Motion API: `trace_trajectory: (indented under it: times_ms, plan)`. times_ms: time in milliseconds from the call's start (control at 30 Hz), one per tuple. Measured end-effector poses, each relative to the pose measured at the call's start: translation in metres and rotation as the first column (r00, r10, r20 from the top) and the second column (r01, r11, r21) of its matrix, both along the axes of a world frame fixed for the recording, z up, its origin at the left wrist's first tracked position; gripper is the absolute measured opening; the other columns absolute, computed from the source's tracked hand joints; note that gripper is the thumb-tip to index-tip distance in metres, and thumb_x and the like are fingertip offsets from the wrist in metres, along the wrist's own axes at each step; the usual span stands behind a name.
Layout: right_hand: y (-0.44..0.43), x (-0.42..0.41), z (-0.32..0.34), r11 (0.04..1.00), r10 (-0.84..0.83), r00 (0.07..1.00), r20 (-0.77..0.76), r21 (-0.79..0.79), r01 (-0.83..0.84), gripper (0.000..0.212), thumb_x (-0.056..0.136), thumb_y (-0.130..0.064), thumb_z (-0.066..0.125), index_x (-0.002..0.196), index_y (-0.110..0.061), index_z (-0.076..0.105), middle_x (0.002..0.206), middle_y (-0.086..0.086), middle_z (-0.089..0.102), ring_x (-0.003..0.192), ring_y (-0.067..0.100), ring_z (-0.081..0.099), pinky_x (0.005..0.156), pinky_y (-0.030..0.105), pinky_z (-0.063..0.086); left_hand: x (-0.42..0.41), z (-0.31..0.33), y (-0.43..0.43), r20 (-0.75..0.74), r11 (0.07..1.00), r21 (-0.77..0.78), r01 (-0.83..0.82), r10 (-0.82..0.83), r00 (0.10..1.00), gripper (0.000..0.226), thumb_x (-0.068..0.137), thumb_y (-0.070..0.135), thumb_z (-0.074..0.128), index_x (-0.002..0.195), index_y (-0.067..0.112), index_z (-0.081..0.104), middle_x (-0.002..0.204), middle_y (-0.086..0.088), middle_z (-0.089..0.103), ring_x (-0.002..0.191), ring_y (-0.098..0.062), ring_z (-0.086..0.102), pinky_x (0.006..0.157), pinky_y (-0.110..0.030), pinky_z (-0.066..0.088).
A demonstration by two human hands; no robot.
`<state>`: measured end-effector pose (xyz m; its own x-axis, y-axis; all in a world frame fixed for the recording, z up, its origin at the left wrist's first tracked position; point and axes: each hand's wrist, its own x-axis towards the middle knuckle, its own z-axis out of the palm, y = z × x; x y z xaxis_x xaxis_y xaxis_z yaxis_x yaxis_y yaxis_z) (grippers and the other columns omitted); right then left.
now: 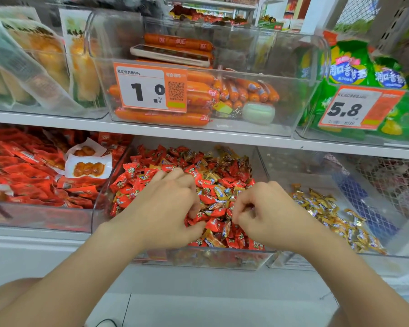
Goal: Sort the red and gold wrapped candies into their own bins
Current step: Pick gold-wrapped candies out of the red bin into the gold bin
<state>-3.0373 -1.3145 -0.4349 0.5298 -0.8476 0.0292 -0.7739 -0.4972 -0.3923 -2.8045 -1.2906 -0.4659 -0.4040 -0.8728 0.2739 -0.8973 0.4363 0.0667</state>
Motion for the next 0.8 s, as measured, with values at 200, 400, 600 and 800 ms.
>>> trace_trajectory:
  times_ms: [200,400,600,800]
  plan:
    - [0.009,0.012,-0.017,0.995,-0.026,0.985,-0.171,-0.101,0.009,0.052,0.078,-0.070,0.057,0.087,-0.020,0.069,0.064,-0.006,0.064,0.069,0.012,0.061,0.065,0.036,0.056,-0.012,-0.007,-0.015,0.029,1.000,0.020,-0.014,0.014,0.999,0.035,0.092,0.036,0.059,0.125,0.026,0.060,0.112,0.008,0.059,0.108,-0.017,0.054,0.098,-0.037,0.047]
    - [0.007,0.022,-0.022,0.999,0.020,0.987,-0.160,-0.023,-0.024,0.037,0.082,-0.066,0.076,0.096,-0.032,0.079,0.076,-0.011,0.069,0.083,0.015,0.065,0.071,0.033,0.056,-0.009,-0.005,-0.018,0.016,0.994,0.071,-0.078,0.077,0.997,0.033,0.092,0.049,0.067,0.117,0.028,0.060,0.108,0.007,0.066,0.106,-0.020,0.062,0.090,-0.038,0.050]
    - [0.013,0.030,-0.023,0.996,-0.031,0.982,-0.188,-0.093,0.013,0.024,0.077,-0.041,0.072,0.097,-0.027,0.076,0.080,-0.007,0.068,0.090,0.017,0.064,0.070,0.033,0.057,-0.015,-0.005,-0.014,-0.100,0.996,0.079,-0.044,0.052,0.994,0.030,0.091,0.016,0.056,0.118,0.028,0.051,0.102,0.010,0.063,0.097,-0.020,0.060,0.083,-0.036,0.042]
    - [0.009,0.024,-0.020,0.992,-0.122,0.992,-0.035,0.002,0.123,0.010,0.083,-0.028,0.067,0.089,-0.024,0.073,0.074,-0.009,0.067,0.078,0.006,0.060,0.073,0.032,0.054,-0.008,-0.008,-0.015,-0.190,0.995,0.076,-0.062,0.076,0.979,0.029,0.093,0.007,0.053,0.106,0.032,0.045,0.085,0.011,0.057,0.078,-0.019,0.056,0.064,-0.039,0.045]
